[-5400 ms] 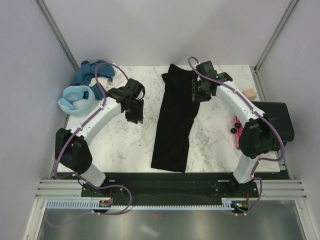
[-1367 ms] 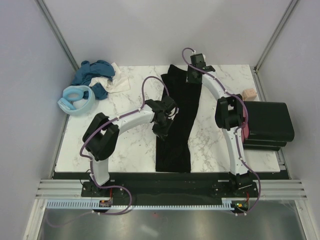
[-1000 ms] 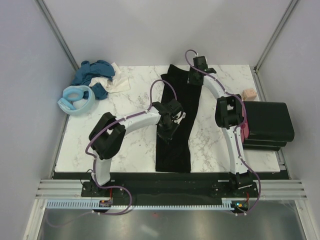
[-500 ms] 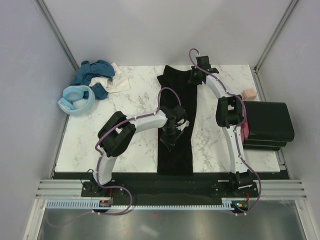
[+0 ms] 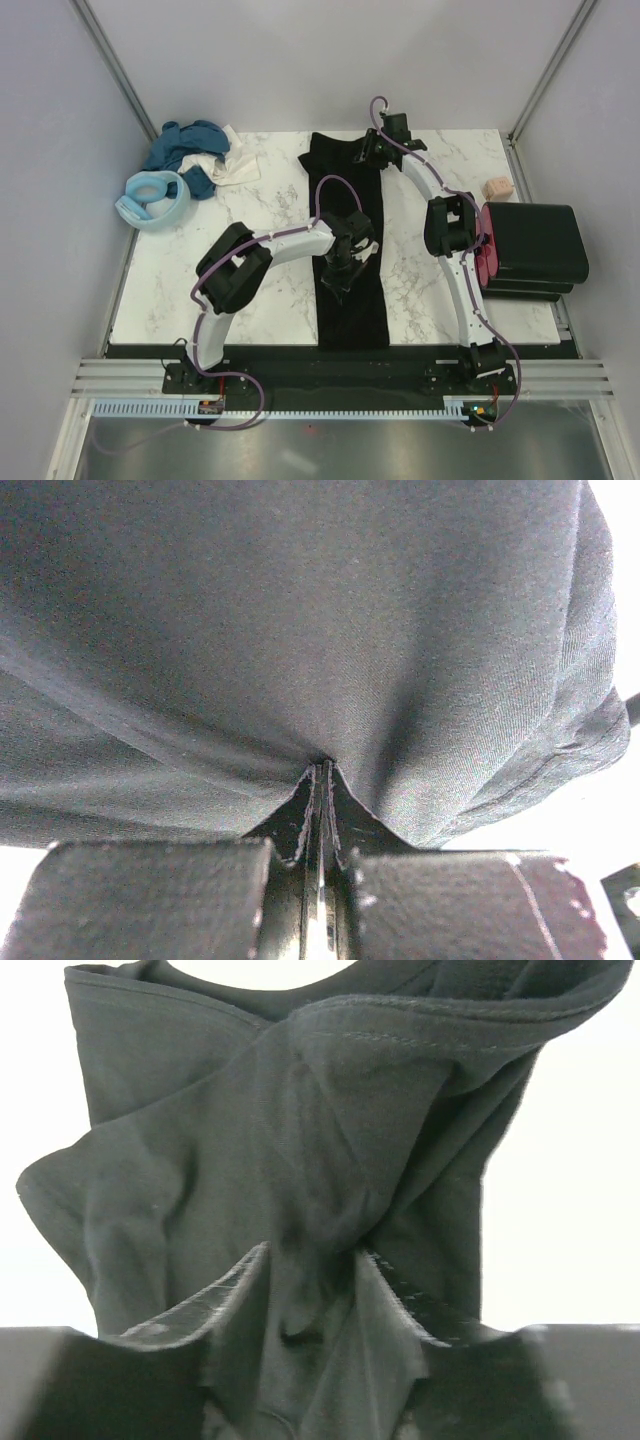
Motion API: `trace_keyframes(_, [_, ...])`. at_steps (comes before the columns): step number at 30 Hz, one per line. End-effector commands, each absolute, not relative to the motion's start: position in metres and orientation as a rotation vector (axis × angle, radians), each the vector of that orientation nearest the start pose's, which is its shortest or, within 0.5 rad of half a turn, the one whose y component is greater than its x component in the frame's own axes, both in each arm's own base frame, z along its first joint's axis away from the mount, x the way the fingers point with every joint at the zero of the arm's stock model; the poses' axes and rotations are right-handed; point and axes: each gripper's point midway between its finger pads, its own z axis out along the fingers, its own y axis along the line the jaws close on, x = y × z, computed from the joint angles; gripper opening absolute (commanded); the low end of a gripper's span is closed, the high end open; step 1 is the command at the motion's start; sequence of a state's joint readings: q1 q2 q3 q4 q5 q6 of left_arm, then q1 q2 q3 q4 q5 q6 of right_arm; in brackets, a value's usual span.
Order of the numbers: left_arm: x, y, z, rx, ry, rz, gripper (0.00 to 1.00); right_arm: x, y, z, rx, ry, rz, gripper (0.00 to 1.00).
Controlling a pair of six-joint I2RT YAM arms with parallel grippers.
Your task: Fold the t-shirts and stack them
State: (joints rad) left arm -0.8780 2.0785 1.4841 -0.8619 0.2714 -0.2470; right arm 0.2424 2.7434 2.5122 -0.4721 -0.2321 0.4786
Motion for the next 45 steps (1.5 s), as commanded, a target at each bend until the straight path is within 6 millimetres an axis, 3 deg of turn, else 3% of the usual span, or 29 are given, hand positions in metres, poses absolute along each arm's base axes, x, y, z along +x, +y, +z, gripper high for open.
trace_keyframes(1, [0.194, -0.313, -0.014, 0.915, 3.093, -0.403, 0.02, 0.628, 0.229, -0.007, 0.171, 2.416, 0.664, 0.53])
trace_keyframes(2, [0.199, -0.309, -0.014, 0.847, 3.119, -0.407, 0.02, 0.628, 0.228, -0.007, 0.172, 2.414, 0.662, 0.61])
trace_keyframes(8, [0.224, -0.287, -0.014, 0.686, 3.130, -0.353, 0.02, 0.634, 0.224, 0.017, 0.160, 2.354, 0.668, 0.64])
trace_keyframes(11, [0.240, -0.277, -0.011, 0.635, 3.101, -0.311, 0.02, 0.635, 0.221, 0.043, 0.149, 2.297, 0.673, 0.65])
trace_keyframes(15, [0.256, -0.275, 0.001, 0.597, 3.050, -0.331, 0.02, 0.636, 0.220, 0.101, 0.103, 2.199, 0.726, 0.66])
trace_keyframes(18, [0.267, -0.281, 0.033, 0.574, 2.953, -0.407, 0.02, 0.627, 0.223, 0.151, 0.055, 2.132, 0.771, 0.68])
trace_keyframes(19, [0.272, -0.286, 0.044, 0.574, 2.904, -0.450, 0.02, 0.621, 0.221, 0.157, 0.051, 2.133, 0.773, 0.68])
trace_keyframes(20, [0.276, -0.290, 0.072, 0.569, 2.824, -0.511, 0.02, 0.612, 0.220, 0.197, 0.028, 2.073, 0.780, 0.69])
trace_keyframes(22, [0.281, -0.295, 0.099, 0.556, 2.742, -0.586, 0.04, 0.598, 0.215, 0.211, 0.027, 2.038, 0.775, 0.70])
trace_keyframes(23, [0.282, -0.297, 0.111, 0.557, 2.710, -0.618, 0.06, 0.587, 0.211, 0.252, 0.016, 1.962, 0.772, 0.71])
trace_keyframes(24, [0.278, -0.302, 0.130, 0.573, 2.667, -0.689, 0.08, 0.583, 0.207, 0.262, 0.026, 1.938, 0.757, 0.73])
trace_keyframes(25, [0.275, -0.305, 0.137, 0.597, 2.653, -0.729, 0.10, 0.581, 0.205, 0.269, 0.031, 1.909, 0.760, 0.79])
trace_keyframes(28, [0.263, -0.307, 0.133, 0.607, 2.686, -0.777, 0.06, 0.584, 0.210, 0.290, 0.002, 1.900, 0.783, 0.77])
trace_keyframes(29, [0.258, -0.302, 0.125, 0.598, 2.715, -0.761, 0.04, 0.589, 0.214, 0.273, 0.000, 1.946, 0.795, 0.75])
trace_keyframes(30, [0.258, -0.297, 0.124, 0.574, 2.718, -0.730, 0.04, 0.589, 0.217, 0.286, -0.010, 1.937, 0.819, 0.74])
trace_keyframes(31, [0.256, -0.293, 0.124, 0.531, 2.729, -0.715, 0.03, 0.579, 0.220, 0.272, -0.014, 2.012, 0.846, 0.72])
trace_keyframes(32, [0.251, -0.285, 0.116, 0.506, 2.754, -0.679, 0.04, 0.570, 0.220, 0.276, -0.011, 2.023, 0.847, 0.72])
trace_keyframes(33, [0.251, -0.278, 0.114, 0.478, 2.755, -0.636, 0.04, 0.556, 0.217, 0.247, 0.027, 2.110, 0.830, 0.70])
trace_keyframes(34, [0.250, -0.274, 0.118, 0.451, 2.744, -0.631, 0.06, 0.538, 0.214, 0.264, 0.020, 2.097, 0.838, 0.70])
trace_keyframes(35, [0.242, -0.265, 0.108, 0.435, 2.778, -0.603, 0.07, 0.525, 0.211, 0.258, 0.025, 2.121, 0.832, 0.70])
trace_keyframes(36, [0.239, -0.260, 0.104, 0.411, 2.795, -0.588, 0.08, 0.502, 0.206, 0.219, 0.064, 2.231, 0.814, 0.70])
trace_keyframes(37, [0.236, -0.254, 0.101, 0.374, 2.817, -0.595, 0.10, 0.482, 0.202, 0.228, 0.047, 2.238, 0.811, 0.70])
trace_keyframes(38, [0.227, -0.247, 0.091, 0.355, 2.857, -0.591, 0.12, 0.466, 0.200, 0.218, 0.048, 2.283, 0.803, 0.70])
trace_keyframes(39, [0.223, -0.244, 0.088, 0.339, 2.877, -0.597, 0.12, 0.433, 0.194, 0.182, 0.071, 2.419, 0.783, 0.70])
trace_keyframes(40, [0.221, -0.240, 0.090, 0.302, 2.878, -0.607, 0.13, 0.411, 0.194, 0.189, 0.025, 2.428, 0.778, 0.70])
trace_keyframes(41, [0.213, -0.234, 0.083, 0.286, 2.901, -0.606, 0.14, 0.392, 0.191, 0.182, 0.016, 2.468, 0.768, 0.70])
trace_keyframes(42, [0.213, -0.234, 0.084, 0.277, 2.889, -0.626, 0.16, 0.362, 0.184, 0.155, 0.032, 2.566, 0.751, 0.70])
trace_keyframes(43, [0.212, -0.232, 0.084, 0.263, 2.887, -0.640, 0.16, 0.345, 0.182, 0.167, 0.006, 2.538, 0.760, 0.71])
trace_keyframes(45, [0.208, -0.228, 0.086, 0.252, 2.880, -0.666, 0.23, 0.312, 0.173, 0.145, -0.005, 2.605, 0.748, 0.73])
